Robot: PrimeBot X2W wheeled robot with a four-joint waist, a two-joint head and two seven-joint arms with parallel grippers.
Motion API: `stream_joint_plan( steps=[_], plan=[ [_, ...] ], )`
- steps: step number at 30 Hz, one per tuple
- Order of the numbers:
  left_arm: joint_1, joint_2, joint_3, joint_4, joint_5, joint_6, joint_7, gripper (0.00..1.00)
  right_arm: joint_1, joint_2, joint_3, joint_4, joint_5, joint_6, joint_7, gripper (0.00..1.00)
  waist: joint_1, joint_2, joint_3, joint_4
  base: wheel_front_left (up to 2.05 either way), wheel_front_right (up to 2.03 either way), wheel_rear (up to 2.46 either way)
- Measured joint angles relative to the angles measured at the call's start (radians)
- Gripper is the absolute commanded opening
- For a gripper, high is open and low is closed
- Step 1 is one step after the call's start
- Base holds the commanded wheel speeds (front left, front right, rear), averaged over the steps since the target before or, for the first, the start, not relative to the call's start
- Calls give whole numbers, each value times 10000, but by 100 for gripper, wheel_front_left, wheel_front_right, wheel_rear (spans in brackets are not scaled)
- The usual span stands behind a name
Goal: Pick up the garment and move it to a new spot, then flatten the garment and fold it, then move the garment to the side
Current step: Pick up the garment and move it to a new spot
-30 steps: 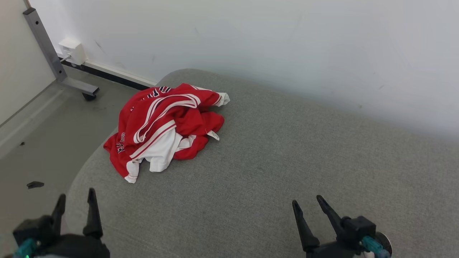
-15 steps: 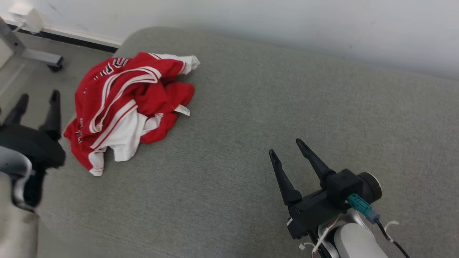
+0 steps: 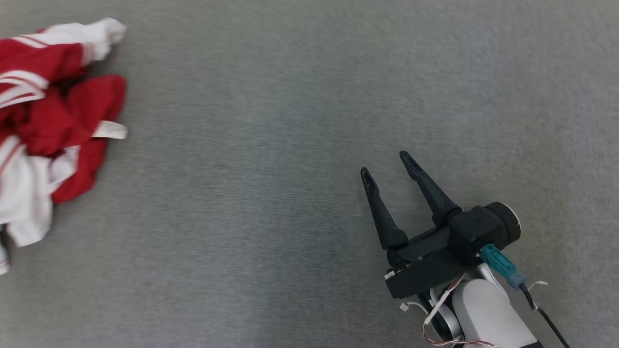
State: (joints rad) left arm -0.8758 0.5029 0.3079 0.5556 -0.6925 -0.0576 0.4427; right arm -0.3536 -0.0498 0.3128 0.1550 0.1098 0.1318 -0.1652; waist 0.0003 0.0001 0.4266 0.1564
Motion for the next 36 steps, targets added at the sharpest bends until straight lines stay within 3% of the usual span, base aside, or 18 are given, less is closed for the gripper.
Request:
stream_joint_plan(
  steps=[5, 15, 17, 18, 36],
  plan=[
    [-193, 514, 132, 483, -46, 412, 709, 100, -40, -4, 0, -27, 140, 0, -132, 100, -1, 1, 630, -747, 0, 0, 0],
    [103, 725, -313, 769, -44, 1018, 2531, 100, -133, 33, 35, -6, 305, 0, -351, 100, -3, -1, 1420, -1700, 0, 0, 0],
    [242, 780, -347, 617, 159, 1120, 2280, 12, -152, 35, 56, 31, 326, 0, -376, 100, -3, -1, 1431, -1774, 0, 0, 0],
    [290, 777, -368, 589, 173, 1133, 2230, 0, -164, 33, 75, 58, 359, 0, -382, 100, -3, -1, 1409, -1785, 0, 0, 0],
    [-50, 1248, -1062, -819, 786, 251, 957, 0, 282, 10, 405, 1369, 1202, 0, -729, 100, -3, -1, -640, -1617, 0, 0, 0]
  ],
)
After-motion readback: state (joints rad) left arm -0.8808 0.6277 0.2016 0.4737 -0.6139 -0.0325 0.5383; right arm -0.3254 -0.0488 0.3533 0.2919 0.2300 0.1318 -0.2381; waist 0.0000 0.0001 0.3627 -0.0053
